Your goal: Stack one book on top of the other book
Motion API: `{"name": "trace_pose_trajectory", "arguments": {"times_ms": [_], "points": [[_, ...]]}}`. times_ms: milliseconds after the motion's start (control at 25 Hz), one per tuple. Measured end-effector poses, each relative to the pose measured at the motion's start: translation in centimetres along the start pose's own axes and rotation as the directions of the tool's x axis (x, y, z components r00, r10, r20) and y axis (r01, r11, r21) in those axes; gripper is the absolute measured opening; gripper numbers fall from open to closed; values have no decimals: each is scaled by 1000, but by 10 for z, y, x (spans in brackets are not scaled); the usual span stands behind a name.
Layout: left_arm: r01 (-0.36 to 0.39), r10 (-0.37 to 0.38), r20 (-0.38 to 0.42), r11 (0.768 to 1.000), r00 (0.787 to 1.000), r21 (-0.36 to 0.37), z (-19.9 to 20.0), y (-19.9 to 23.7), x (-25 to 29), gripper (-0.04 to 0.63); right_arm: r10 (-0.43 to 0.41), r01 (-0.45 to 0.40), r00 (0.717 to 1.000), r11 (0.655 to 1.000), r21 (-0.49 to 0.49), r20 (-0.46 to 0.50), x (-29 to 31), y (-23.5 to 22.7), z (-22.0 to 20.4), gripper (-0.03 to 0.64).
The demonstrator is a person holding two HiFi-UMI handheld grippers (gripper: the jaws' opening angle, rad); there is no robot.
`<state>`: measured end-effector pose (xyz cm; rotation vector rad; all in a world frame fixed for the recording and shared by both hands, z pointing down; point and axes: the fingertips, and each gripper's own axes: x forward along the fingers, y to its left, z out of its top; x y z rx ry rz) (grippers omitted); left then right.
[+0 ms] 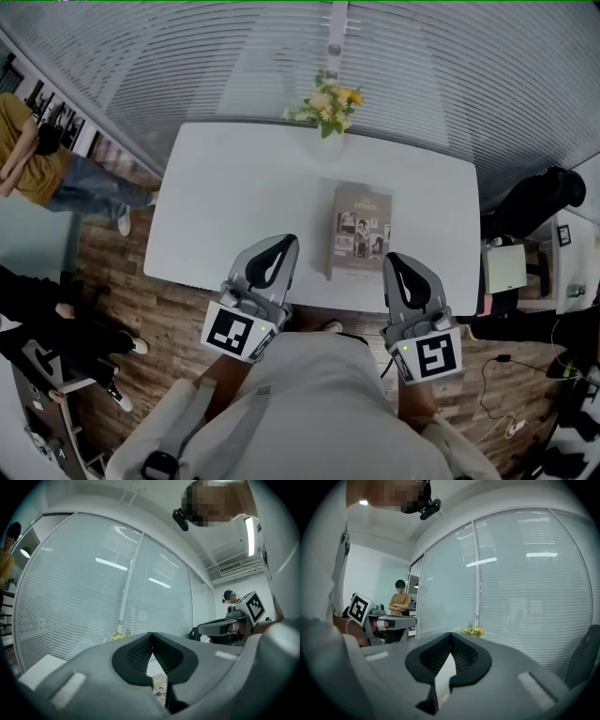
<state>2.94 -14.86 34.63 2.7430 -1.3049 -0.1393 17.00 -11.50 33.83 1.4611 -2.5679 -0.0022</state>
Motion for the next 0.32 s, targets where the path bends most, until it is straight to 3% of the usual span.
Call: {"name": "trace_pose_trajectory", "arguments": {"times_ms": [320], "points": [[6,-6,-1,1000,1000,-7,2,-4,-2,2,1,-1,1000,1000,-7,4,-2,2,4,3]]}}
